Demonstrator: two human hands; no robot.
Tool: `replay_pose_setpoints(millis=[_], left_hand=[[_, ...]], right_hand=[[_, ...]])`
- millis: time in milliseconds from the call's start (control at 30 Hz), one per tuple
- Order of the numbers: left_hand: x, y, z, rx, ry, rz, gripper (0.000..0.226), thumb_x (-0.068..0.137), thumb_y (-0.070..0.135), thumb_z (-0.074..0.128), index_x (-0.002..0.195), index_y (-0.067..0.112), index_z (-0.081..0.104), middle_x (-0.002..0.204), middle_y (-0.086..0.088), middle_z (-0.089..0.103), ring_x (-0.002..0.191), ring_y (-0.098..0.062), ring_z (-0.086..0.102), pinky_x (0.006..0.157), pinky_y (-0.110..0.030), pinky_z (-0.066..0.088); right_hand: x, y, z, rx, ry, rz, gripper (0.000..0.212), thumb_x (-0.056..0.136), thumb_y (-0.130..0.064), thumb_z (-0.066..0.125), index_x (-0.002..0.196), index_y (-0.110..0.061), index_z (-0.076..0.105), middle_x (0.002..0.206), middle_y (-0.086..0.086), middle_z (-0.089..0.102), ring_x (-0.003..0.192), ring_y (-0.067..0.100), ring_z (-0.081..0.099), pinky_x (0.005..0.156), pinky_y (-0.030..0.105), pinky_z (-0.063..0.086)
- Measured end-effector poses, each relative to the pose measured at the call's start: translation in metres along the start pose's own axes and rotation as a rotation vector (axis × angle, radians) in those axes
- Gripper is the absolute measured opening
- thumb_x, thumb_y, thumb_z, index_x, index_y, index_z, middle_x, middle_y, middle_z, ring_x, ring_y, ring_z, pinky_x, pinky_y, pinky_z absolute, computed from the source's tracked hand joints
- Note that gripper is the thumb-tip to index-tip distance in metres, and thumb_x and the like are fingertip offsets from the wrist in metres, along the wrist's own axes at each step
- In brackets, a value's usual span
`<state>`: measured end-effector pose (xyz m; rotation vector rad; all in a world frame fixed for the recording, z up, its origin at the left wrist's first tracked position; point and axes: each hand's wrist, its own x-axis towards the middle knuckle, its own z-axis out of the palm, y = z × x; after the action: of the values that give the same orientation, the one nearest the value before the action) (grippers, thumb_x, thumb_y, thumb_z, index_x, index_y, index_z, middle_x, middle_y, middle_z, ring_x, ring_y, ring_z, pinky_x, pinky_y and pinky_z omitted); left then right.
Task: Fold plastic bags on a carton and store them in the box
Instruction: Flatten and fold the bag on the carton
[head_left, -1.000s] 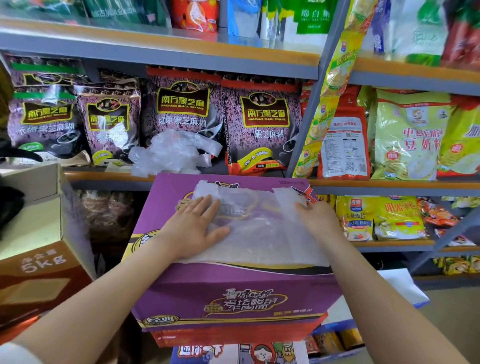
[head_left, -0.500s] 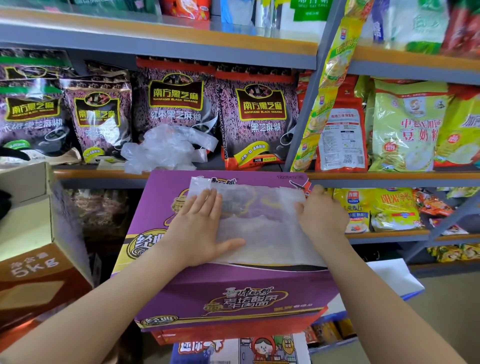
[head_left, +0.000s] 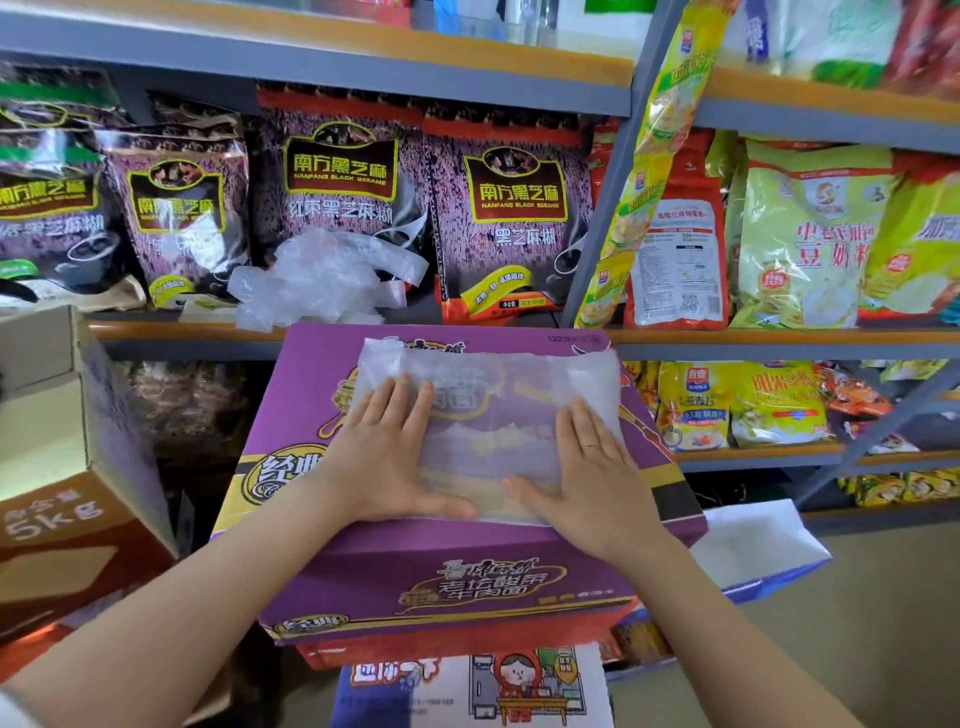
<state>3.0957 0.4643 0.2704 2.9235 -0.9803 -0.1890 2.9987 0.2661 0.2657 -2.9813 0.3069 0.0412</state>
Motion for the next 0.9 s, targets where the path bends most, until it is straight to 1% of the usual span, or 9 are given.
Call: replay_pose_setpoints(millis=[67,167,267,333,400,433,500,567,900], left_hand=[[0.0,-0.001,-0.001,0.02,-0.001,0.035,0.151,0.019,0.1,-0.009,0.144,0.015,-0.019,0.154,-0.009,-0.02,0.142,-0.024,-0.016,0.116,-0.039,-0.007],[-0.001,0.001,-0.004,0.044,0.021,0.085,0.147,0.024,0.099,-0.009,0.145,0.017,-0.015,0.154,-0.002,-0.022,0.143,-0.019,-0.014,0.114,-0.035,-0.007],[-0.004,0.009,-0.009,-0.014,0.093,0.116,0.132,0.042,0.096,0.006,0.147,0.017,-0.005,0.154,0.0,-0.016,0.142,-0.015,-0.012,0.113,-0.031,-0.005],[-0.008,0.03,-0.006,-0.046,0.201,0.252,0.1,0.068,0.071,0.024,0.145,0.008,0.022,0.155,-0.012,0.013,0.143,-0.026,0.015,0.115,-0.039,0.014],[-0.012,0.064,0.003,-0.082,0.291,0.345,0.071,0.081,0.048,0.026,0.131,0.001,0.047,0.14,-0.02,0.043,0.13,-0.033,0.042,0.106,-0.045,0.033],[-0.012,0.08,0.008,-0.103,0.288,0.332,0.073,0.083,0.047,0.016,0.133,0.001,0.045,0.142,-0.019,0.042,0.132,-0.031,0.039,0.108,-0.04,0.03],[-0.014,0.099,0.017,-0.145,0.245,0.192,0.09,0.074,0.055,-0.008,0.146,0.006,0.016,0.155,-0.011,0.013,0.144,-0.022,0.011,0.113,-0.027,0.004],[-0.009,0.103,0.025,-0.12,0.249,0.085,0.094,0.069,0.059,-0.015,0.148,0.01,0.0,0.157,-0.007,-0.003,0.144,-0.018,-0.002,0.111,-0.025,-0.008],[-0.01,0.102,0.02,-0.045,0.18,0.033,0.093,0.069,0.06,-0.01,0.148,0.012,0.0,0.157,-0.007,-0.003,0.144,-0.019,-0.001,0.108,-0.024,-0.011]], right_hand=[[-0.005,0.012,0.0,0.022,0.02,-0.059,0.129,0.043,-0.096,-0.012,0.148,-0.021,-0.013,0.149,-0.003,-0.033,0.14,0.011,-0.027,0.117,0.031,0.003],[-0.008,0.018,-0.006,0.14,0.067,-0.128,0.117,0.054,-0.094,0.017,0.141,-0.028,-0.026,0.14,-0.009,-0.045,0.137,0.013,-0.034,0.112,0.028,-0.004],[-0.012,0.026,-0.015,0.142,0.104,-0.102,0.104,0.07,-0.077,0.027,0.148,-0.018,-0.01,0.149,-0.009,-0.032,0.144,0.011,-0.017,0.112,0.021,0.002],[-0.013,0.031,-0.016,0.067,0.075,-0.131,0.095,0.076,-0.07,0.019,0.15,-0.013,0.001,0.157,-0.001,-0.017,0.146,0.014,-0.007,0.112,0.021,0.003],[-0.013,0.032,-0.014,-0.022,-0.032,-0.173,0.091,0.077,-0.067,0.003,0.15,-0.012,0.003,0.159,0.003,-0.008,0.146,0.014,-0.004,0.114,0.023,0.002],[-0.011,0.032,-0.014,-0.045,-0.076,-0.175,0.082,0.084,-0.062,0.003,0.15,-0.012,0.001,0.159,0.003,-0.008,0.146,0.013,-0.004,0.115,0.026,0.003],[-0.004,0.033,-0.019,-0.036,-0.144,-0.146,0.062,0.099,-0.043,0.014,0.15,-0.012,-0.001,0.159,0.003,-0.01,0.146,0.013,-0.007,0.116,0.029,0.002],[0.005,0.035,-0.022,-0.023,-0.178,-0.122,0.057,0.101,-0.035,0.018,0.15,-0.012,-0.003,0.158,0.003,-0.012,0.146,0.012,-0.009,0.116,0.031,0.0],[0.09,0.046,-0.015,-0.018,-0.105,-0.044,0.073,0.096,-0.055,0.02,0.15,-0.01,-0.002,0.159,0.008,-0.007,0.147,0.02,-0.005,0.118,0.037,-0.001]])
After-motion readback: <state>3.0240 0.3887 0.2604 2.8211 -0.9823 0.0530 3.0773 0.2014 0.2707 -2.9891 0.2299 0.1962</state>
